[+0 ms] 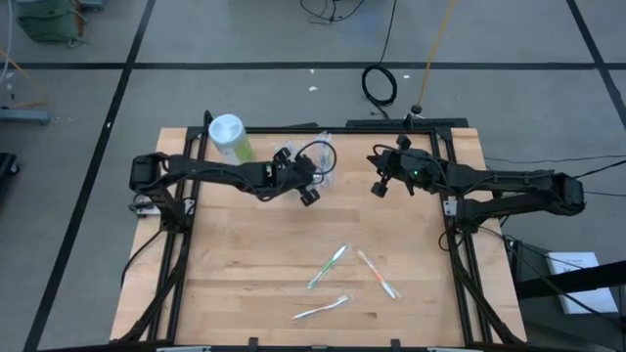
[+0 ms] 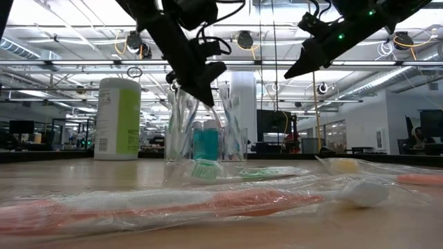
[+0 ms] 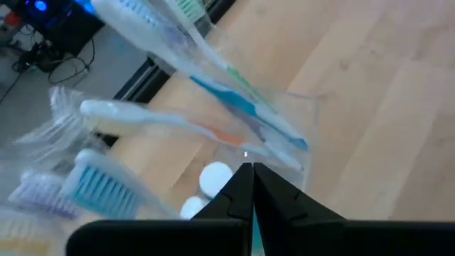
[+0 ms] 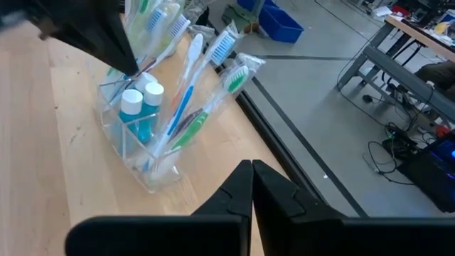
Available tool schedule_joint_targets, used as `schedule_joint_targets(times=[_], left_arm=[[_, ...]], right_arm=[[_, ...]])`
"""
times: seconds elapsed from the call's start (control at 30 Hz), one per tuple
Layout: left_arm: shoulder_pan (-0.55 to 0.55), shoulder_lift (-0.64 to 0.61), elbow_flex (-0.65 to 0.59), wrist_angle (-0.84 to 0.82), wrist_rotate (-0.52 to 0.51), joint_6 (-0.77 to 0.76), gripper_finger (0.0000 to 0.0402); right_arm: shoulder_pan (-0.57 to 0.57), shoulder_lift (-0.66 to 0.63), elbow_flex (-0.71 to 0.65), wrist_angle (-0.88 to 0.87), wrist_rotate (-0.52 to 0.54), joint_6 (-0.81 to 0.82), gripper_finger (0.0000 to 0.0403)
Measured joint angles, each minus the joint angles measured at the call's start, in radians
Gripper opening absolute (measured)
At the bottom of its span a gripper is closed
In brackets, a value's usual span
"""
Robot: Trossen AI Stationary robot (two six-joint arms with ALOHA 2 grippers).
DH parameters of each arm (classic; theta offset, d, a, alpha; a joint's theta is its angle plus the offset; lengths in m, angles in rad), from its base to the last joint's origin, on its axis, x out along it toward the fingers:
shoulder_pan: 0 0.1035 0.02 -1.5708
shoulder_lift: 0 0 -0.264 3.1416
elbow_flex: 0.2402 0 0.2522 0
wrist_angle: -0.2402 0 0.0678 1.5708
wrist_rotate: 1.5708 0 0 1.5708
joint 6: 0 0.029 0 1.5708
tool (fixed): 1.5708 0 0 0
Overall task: Pick & Place toothbrushing station
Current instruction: Put the blue mouthwash into the transparent organizer
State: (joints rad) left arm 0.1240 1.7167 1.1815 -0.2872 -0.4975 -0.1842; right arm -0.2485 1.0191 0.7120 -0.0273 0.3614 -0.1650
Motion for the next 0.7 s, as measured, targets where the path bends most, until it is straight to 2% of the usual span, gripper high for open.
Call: schedule_joint_targets(times=[0.23,0.43,0.6,0.7], left_arm=[[0.059,0.024,0.0,-0.001,-0.002,-0.037,0.0006],[0.09,0.024,0.0,-0.004,-0.082,-0.115,0.0006],[0.113,0.024,0.0,-0.033,0.026,-0.226,0.001],[0.113,0.024,0.0,-0.072,0.046,-0.303,0.0012]], right_arm=[[0.001,0.0,0.0,0.0,0.0,0.0,0.0001],[0.002,0.0,0.0,0.0,0.0,-0.002,0.0001],[0.002,0.0,0.0,0.0,0.0,-0.003,0.0001],[0.002,0.0,0.0,0.0,0.0,-0.003,0.0001]])
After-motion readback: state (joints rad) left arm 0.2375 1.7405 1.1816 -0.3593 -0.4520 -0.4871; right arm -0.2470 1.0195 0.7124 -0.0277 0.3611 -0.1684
